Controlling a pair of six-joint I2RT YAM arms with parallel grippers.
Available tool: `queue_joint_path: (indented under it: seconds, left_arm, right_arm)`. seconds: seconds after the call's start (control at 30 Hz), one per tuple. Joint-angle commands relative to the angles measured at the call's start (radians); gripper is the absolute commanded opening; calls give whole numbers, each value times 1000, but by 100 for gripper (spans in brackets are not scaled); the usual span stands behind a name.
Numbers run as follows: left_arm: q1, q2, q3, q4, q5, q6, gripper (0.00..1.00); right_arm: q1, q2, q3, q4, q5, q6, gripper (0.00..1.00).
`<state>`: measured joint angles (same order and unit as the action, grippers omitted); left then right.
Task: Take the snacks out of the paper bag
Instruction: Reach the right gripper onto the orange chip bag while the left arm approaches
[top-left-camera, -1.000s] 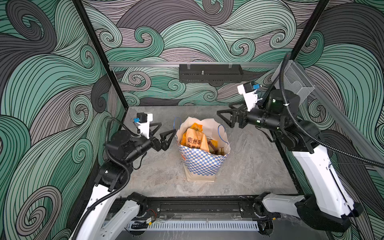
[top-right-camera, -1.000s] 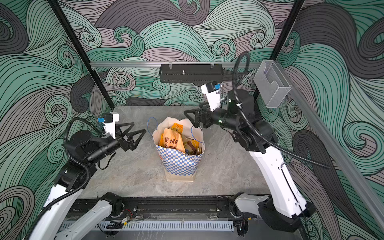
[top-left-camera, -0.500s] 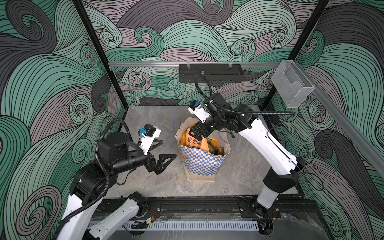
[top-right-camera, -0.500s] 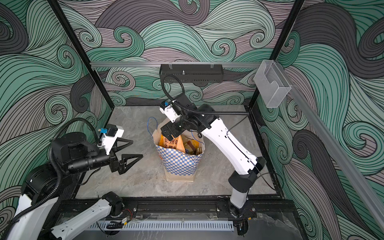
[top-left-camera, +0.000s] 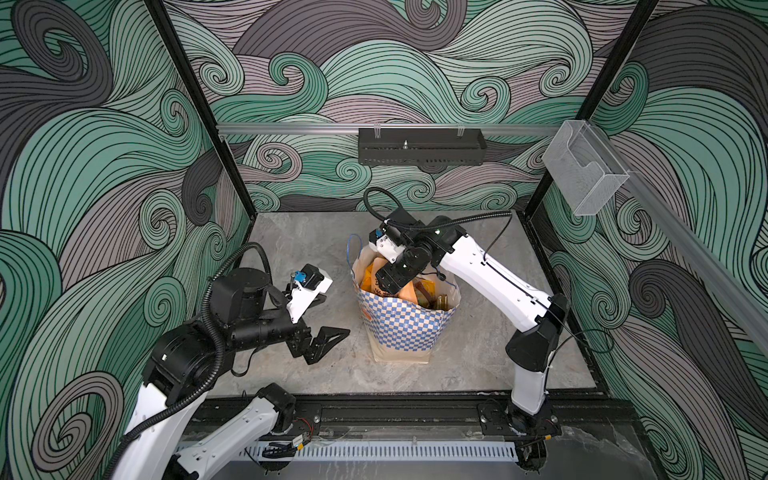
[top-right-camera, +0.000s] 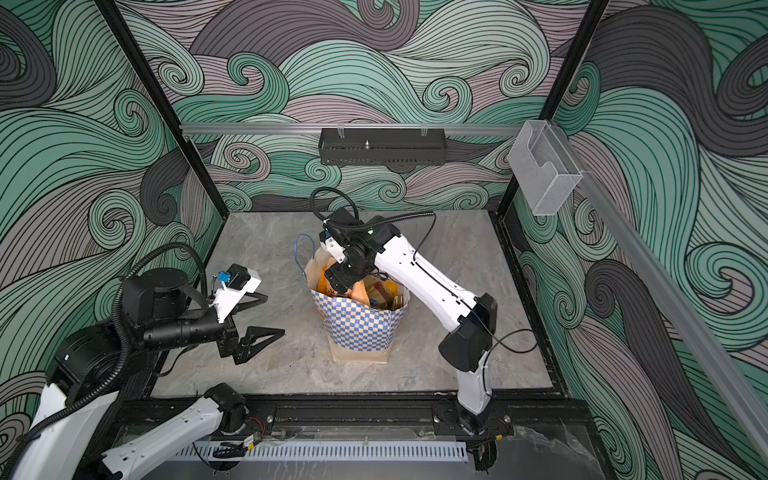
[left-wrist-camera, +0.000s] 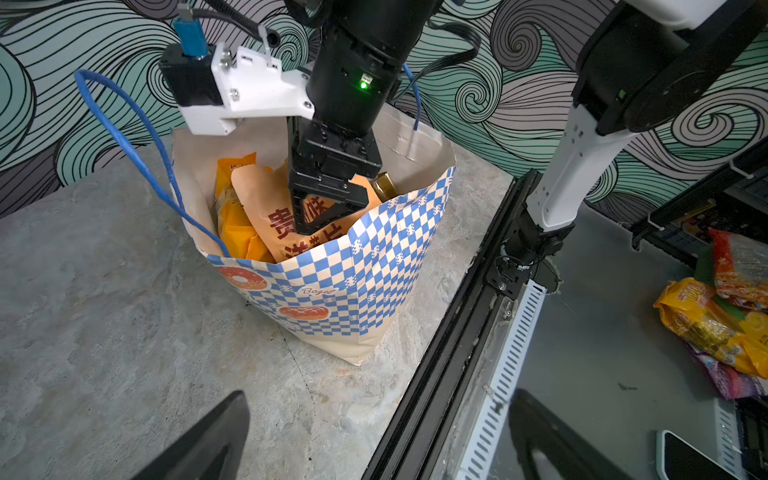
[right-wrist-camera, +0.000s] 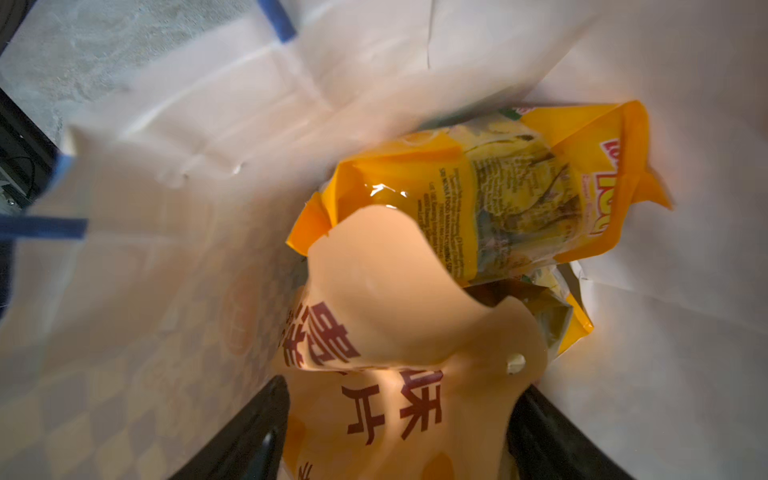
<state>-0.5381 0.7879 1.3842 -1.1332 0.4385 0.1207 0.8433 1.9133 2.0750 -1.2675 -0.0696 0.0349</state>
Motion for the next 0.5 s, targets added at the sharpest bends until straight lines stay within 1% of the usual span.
queue_joint_path:
  seconds: [0.0,0.07,0.17,0.27,0.3,0.4,0.43,0.47]
  left_arm:
    - [-6,1,-15,36,20,25,99]
    - [-6,7,-29,62,39,19,99]
    - [-6,12,-43,93,56,10,99]
    - [-6,5,-60,125,60,2,99]
    - [-6,5,-62,132,62,0,99]
    - [-6,5,-71,150,68,-7,99]
    - [-6,3,-74,156,70,-10,99]
    - [-6,3,-77,160,71,-11,99]
  right_arm:
    - [2,1,-32,26,-60,30,70]
    - [2,-10,-67,66,-83,38,56]
    - [2,-30,-99,94,-75,54,35]
    - [2,-58,-120,109,-52,55,19]
    - [2,-68,-125,115,-43,53,16]
    - [2,-96,-129,133,0,68,2]
    - [2,-108,-130,140,18,79,0]
    - [2,-121,-131,150,26,86,0]
